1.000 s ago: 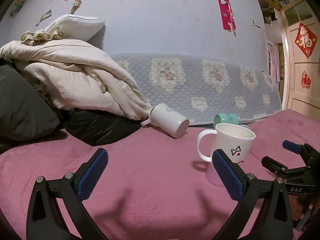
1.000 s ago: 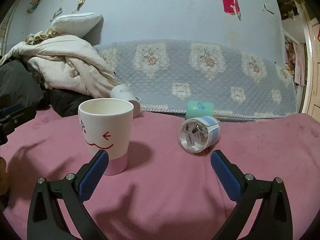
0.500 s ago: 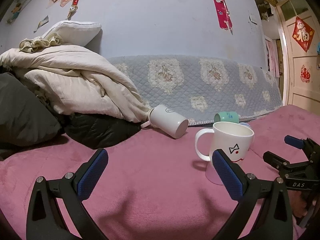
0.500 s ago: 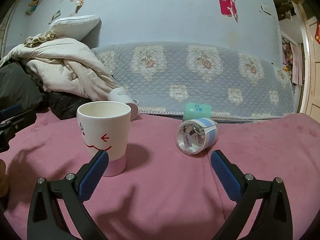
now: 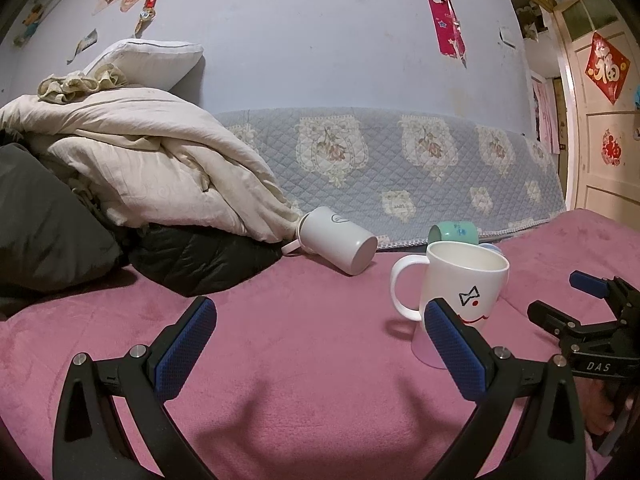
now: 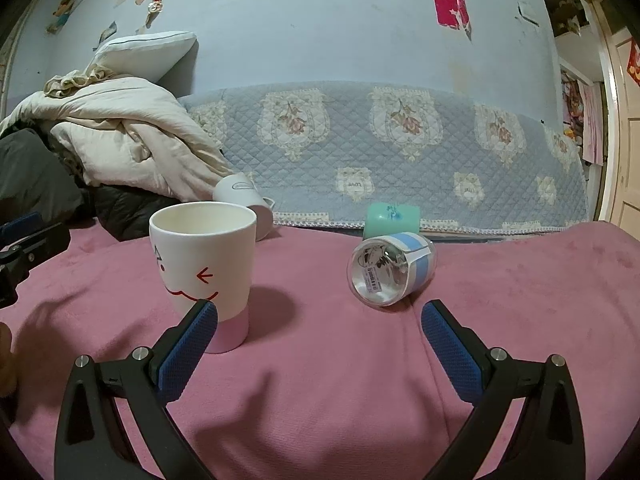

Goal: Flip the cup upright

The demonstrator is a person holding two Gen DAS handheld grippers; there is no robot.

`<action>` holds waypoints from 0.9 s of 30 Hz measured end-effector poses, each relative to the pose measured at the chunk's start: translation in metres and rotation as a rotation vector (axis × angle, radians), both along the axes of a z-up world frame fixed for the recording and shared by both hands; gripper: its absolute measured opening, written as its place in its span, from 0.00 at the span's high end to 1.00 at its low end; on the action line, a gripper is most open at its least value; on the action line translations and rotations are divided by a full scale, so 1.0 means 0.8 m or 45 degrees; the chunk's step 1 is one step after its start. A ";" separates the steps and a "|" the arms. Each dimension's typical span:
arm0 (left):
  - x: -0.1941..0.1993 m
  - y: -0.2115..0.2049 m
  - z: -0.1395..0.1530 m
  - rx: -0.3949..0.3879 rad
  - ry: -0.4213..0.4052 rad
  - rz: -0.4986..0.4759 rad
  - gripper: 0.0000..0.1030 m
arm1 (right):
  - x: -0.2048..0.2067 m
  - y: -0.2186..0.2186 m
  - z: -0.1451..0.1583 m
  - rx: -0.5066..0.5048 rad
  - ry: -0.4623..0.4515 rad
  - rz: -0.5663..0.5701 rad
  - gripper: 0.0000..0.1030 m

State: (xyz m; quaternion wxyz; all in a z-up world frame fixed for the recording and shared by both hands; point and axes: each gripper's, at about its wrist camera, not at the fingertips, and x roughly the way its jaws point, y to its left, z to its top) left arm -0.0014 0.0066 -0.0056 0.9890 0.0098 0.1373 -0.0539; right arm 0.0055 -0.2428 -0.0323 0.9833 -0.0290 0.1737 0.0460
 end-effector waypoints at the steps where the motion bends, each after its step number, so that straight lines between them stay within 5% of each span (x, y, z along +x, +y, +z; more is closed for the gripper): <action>1: 0.000 0.000 0.000 0.002 0.000 0.001 0.00 | 0.000 0.000 0.000 0.000 0.002 0.000 0.00; 27: 0.002 -0.001 -0.001 0.010 -0.001 0.001 0.00 | 0.000 -0.002 -0.002 0.005 -0.002 -0.012 0.00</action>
